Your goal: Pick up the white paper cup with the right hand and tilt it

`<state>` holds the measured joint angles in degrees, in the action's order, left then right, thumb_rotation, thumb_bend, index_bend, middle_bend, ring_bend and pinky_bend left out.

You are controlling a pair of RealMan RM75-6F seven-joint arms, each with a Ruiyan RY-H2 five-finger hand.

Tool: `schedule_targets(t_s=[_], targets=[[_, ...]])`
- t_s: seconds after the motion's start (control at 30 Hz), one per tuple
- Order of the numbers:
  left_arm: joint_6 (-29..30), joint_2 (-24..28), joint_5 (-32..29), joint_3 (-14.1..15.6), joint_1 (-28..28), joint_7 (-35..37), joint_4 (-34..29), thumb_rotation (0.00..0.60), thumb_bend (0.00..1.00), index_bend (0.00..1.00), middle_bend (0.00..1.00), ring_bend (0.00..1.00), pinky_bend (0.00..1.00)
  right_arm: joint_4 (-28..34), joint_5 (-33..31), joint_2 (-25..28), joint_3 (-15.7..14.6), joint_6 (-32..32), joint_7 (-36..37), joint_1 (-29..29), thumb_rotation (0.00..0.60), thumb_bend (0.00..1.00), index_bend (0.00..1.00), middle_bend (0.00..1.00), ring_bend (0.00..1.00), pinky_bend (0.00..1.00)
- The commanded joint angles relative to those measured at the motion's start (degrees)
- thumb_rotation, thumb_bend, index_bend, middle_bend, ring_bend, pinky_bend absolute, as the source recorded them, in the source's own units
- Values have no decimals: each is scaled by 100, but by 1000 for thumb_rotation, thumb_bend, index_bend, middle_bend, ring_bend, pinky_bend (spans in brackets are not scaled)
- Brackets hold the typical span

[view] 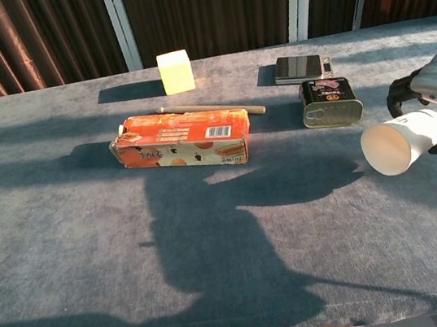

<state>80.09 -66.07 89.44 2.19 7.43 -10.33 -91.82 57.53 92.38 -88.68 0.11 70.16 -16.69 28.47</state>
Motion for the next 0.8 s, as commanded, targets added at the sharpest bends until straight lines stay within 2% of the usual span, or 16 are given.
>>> schedule_targets(t_s=[0.03,0.17,0.23,0.33,0.63,0.8], targets=[[-7,-3,3,3,4,-12,-3,600,404,214,75,104,290,59,550,53,49,879,-1745,-84,600,358,661,481,532,668],[-15,-3,-14,1,3,-22,-10,600,405,214,76,104,290,86,1116,145,-37,1161,-3651,-35,600,364,663,481,524,653],[-20,-1,-29,-3,2,-27,-20,600,405,215,75,104,290,136,1357,221,-107,1072,-4492,22,600,366,663,481,516,647],[-12,2,-17,1,1,-30,-25,600,406,214,75,104,290,298,1487,342,-143,739,-5345,106,600,368,664,481,504,636],[1,12,-16,-4,-2,10,-22,600,405,214,85,104,290,769,934,329,112,-504,-7062,208,600,368,637,482,428,547],[3,22,-11,1,-4,37,-20,600,404,214,85,103,290,782,690,155,192,-814,-7310,242,600,368,589,481,376,485]])
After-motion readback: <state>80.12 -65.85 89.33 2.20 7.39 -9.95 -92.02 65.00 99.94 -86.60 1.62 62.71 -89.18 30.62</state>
